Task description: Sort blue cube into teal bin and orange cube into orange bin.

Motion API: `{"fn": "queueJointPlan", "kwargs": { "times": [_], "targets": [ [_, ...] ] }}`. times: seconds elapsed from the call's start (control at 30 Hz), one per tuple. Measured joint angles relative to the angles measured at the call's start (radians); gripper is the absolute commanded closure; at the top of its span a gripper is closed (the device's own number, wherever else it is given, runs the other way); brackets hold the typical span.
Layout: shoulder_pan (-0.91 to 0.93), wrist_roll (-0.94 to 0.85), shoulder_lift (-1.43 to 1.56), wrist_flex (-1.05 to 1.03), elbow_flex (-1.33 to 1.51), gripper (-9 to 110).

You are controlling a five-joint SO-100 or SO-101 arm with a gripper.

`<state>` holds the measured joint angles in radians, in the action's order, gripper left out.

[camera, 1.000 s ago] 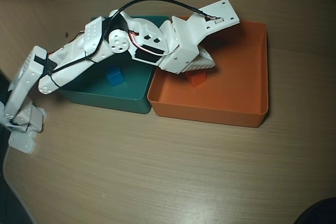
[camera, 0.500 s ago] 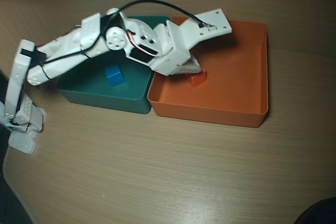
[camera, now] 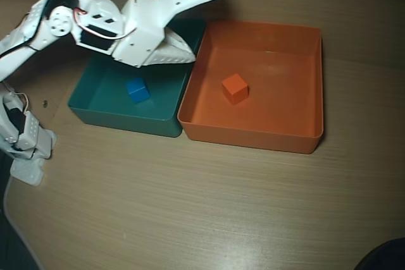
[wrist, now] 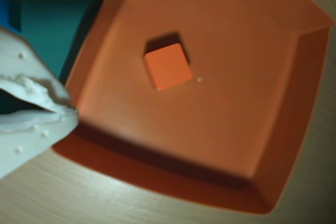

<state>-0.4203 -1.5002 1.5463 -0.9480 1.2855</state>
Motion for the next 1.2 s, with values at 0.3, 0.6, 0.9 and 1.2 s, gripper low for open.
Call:
{"fn": "queueJointPlan", "kwargs": {
  "times": [0.3,0.6,0.9,1.2],
  "targets": [
    [0.000,-0.005,0.298,0.000,0.345,107],
    [0.009,-0.120,0.640,0.000,0.687,107],
    [0.202,-0.141,1.072,0.000,1.052,107],
    [0.368,-0.141,1.502,0.000,1.520,107]
  ]
}}
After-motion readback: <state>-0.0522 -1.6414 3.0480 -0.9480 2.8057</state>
